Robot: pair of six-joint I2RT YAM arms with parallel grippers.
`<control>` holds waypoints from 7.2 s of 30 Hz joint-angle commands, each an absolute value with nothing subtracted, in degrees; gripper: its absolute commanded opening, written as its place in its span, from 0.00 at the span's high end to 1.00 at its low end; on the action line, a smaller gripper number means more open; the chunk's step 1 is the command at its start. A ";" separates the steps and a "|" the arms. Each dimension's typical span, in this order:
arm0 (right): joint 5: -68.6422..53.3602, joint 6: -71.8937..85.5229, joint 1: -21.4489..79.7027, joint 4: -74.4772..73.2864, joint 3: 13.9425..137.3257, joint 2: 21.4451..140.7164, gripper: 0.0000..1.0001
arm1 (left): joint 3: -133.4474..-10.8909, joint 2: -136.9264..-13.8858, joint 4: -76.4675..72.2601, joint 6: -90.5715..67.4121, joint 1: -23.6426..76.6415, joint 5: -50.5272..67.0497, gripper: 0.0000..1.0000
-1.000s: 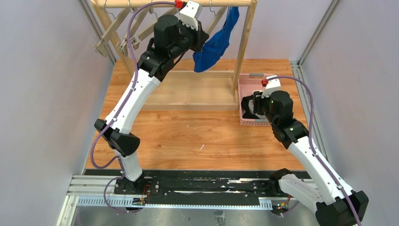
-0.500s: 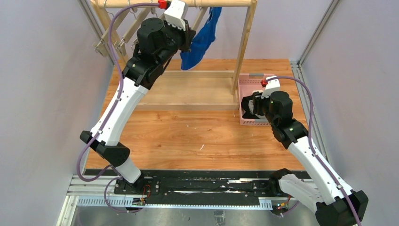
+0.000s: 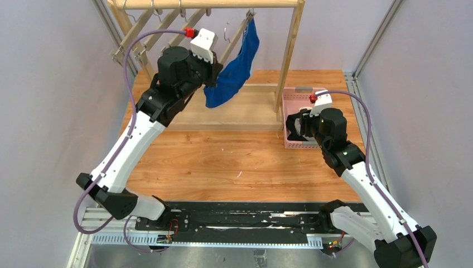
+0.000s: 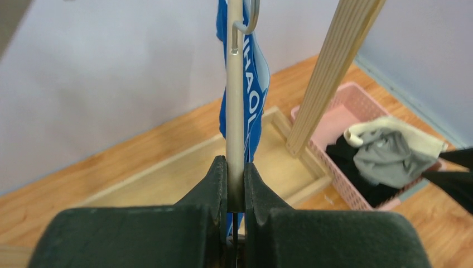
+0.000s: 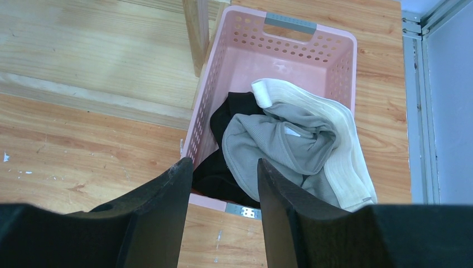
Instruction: Remove the underwear clipped to the hanger
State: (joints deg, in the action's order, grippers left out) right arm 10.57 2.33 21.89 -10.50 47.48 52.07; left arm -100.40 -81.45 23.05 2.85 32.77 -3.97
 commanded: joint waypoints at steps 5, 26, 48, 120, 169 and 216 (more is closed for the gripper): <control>6.21 3.00 22.85 -9.22 50.88 53.49 0.51 | -87.83 -67.42 27.52 4.19 33.13 -1.49 1.00; -56.41 -9.68 18.95 -10.97 64.57 54.31 0.16 | -63.50 -45.53 36.13 11.03 33.13 31.33 1.00; -66.48 -4.82 18.87 -7.97 66.97 59.28 0.35 | -66.84 -44.64 38.54 10.67 33.13 35.92 1.00; -40.34 57.37 27.04 86.85 48.25 71.78 0.40 | -48.87 -49.69 -21.85 -30.82 33.13 36.04 1.00; -42.37 57.22 30.50 86.33 52.04 72.99 0.99 | -46.84 -46.08 -14.53 -23.71 33.13 32.75 0.12; -42.87 56.34 30.82 83.50 50.75 70.92 0.99 | -53.88 -51.86 -15.00 -21.90 33.13 39.20 0.56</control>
